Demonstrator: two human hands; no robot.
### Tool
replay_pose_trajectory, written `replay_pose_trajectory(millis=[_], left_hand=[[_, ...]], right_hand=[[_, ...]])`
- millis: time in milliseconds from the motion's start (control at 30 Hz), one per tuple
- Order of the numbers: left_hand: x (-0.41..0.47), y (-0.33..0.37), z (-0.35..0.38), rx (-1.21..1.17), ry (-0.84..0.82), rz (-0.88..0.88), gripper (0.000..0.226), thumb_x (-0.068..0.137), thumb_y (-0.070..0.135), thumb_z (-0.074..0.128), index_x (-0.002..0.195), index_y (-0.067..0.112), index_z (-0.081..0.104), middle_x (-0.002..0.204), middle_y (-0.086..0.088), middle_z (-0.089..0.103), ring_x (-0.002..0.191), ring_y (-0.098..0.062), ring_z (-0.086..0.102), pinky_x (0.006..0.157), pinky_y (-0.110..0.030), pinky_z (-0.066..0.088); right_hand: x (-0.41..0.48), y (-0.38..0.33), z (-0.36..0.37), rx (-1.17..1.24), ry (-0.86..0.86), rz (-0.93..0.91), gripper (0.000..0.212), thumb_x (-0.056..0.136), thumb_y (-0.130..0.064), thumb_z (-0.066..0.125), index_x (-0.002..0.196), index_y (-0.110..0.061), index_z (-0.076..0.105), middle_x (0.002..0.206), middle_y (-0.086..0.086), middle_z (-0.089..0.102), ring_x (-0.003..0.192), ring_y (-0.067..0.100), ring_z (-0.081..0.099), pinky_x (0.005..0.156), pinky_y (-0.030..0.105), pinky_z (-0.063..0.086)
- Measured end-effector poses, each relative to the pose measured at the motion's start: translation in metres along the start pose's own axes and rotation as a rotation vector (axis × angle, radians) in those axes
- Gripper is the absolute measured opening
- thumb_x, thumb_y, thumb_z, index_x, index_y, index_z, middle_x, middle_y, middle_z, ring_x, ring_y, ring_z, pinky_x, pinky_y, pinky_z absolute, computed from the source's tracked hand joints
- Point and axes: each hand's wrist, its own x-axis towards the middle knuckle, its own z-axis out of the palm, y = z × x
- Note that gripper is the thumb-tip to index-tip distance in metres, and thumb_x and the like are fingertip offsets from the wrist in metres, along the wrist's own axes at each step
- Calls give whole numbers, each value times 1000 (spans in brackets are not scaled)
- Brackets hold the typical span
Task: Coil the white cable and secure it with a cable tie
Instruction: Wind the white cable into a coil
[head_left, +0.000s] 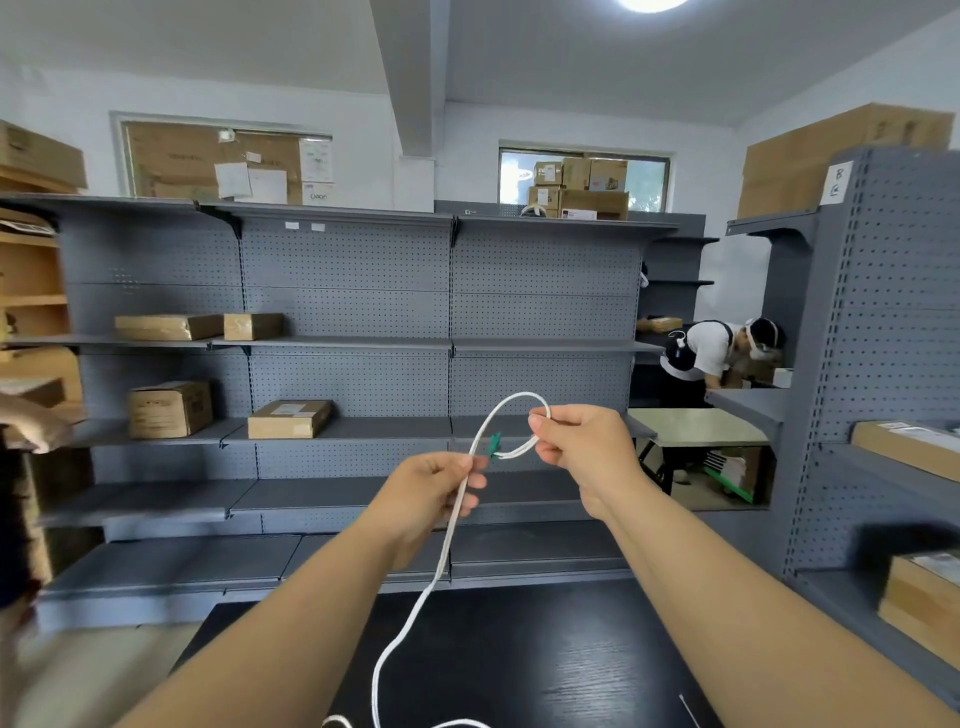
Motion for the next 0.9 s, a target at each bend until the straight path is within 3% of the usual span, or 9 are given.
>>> replay_pose_trajectory(millis=[167,433,600,833,900], left_hand=[[1,2,-5,-130,-11,-32,18,95,8,48,93,5,66,72,-2,62,60,-8,61,60,-18,54],[2,7,9,-226,135,-49,12,92,19,55,89,14,65,78,-3,66,65,-17,65,56,-23,54],[0,9,15,-305,158,-75,14,94,15,53,88,12,66,78,-6,66,69,-17,63,66,-26,52],[3,8,14,-340,115,-57,15,92,7,54,88,6,68,74,-4,67,70,-14,63,66,-22,52],[3,10,14,-252,121,8,15,92,6,54,94,3,68,75,-4,65,69,-12,60,63,-17,52]], right_hand=[[-2,1,-1,-1,-42,21,4,84,-3,65,83,-6,69,63,4,58,53,11,49,60,23,47],[-10,11,13,47,-74,45,5,84,-3,65,86,-6,68,66,4,59,55,11,51,61,21,50],[-12,17,15,128,-15,62,10,86,-2,62,93,-3,68,71,3,61,61,10,55,57,15,51],[-10,26,9,162,29,131,7,84,-4,65,88,-9,69,82,6,66,73,13,61,68,21,52],[-8,28,7,120,9,139,13,84,-6,66,96,-7,68,85,3,65,76,13,62,70,21,52]])
